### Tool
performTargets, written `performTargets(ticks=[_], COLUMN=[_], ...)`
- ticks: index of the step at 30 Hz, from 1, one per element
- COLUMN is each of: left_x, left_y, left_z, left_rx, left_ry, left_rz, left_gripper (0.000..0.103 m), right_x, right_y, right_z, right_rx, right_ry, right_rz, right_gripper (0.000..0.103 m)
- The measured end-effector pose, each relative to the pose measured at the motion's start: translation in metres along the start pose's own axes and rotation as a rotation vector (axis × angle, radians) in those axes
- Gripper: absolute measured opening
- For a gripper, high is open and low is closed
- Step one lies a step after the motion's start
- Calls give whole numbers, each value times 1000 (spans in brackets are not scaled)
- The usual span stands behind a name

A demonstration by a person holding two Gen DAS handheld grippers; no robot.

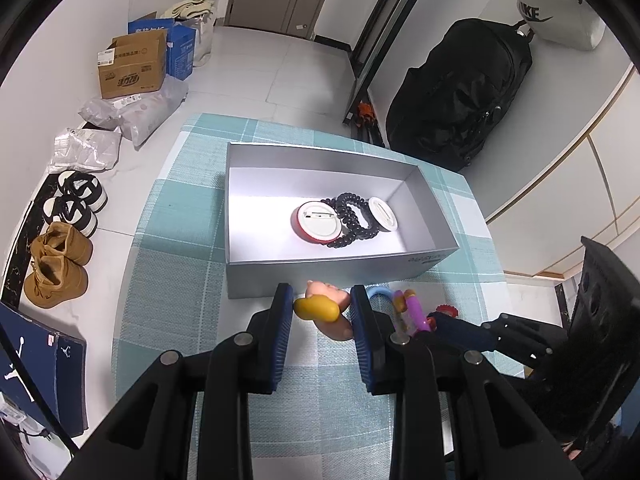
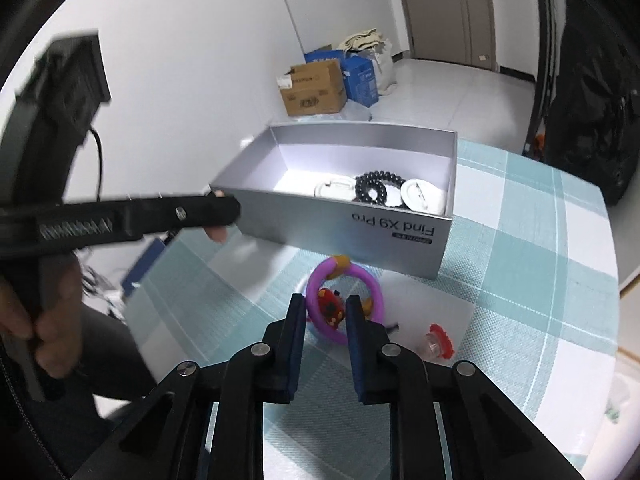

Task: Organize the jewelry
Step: 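Grasp the purple ring toy with the right gripper while the left holds the yellow-pink toy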

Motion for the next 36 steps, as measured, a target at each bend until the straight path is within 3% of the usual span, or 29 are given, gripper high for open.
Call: performTargets(ticks=[2,11,15,20,29,33,36], left_x=[1,3,3,2,1,1,1], left_y=[1,-1,0,-2,-4,-2,-3], left_z=[0,0,1,0,-1,-2,-2], left_rx=[1,-5,-4,-8,-22,-21,-26], left_ry=[-1,-10,-14,-11,-12,-12,-10], left_rz=[-2,-6,-5,-2,8,7,7], left_gripper=[23,23,23,23,23,23,23], right_x=[-1,4,5,20,30,33,27], right_y=[1,-3,-2,-9,-40,-48,-41], right_z=[-2,-1,0,1,5,4,0], right_rx=[21,27,7,-27,-275,-318,-255], right_ry=[10,-22,-13,-76,-122,-135,-124], right_rz=[-29,-55,-1,9,179,179,114], right_gripper=[11,11,16,16,11,6,6])
Point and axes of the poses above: each gripper's, at about its wrist camera, not at the fingertips, and x roughly the way its jaws point, y to its right, z to its underside, the point moved 1 cm from there along x, roughly the way its jaws point, and after that the axes turned 8 degrees about -x, right-handed, at the moved point
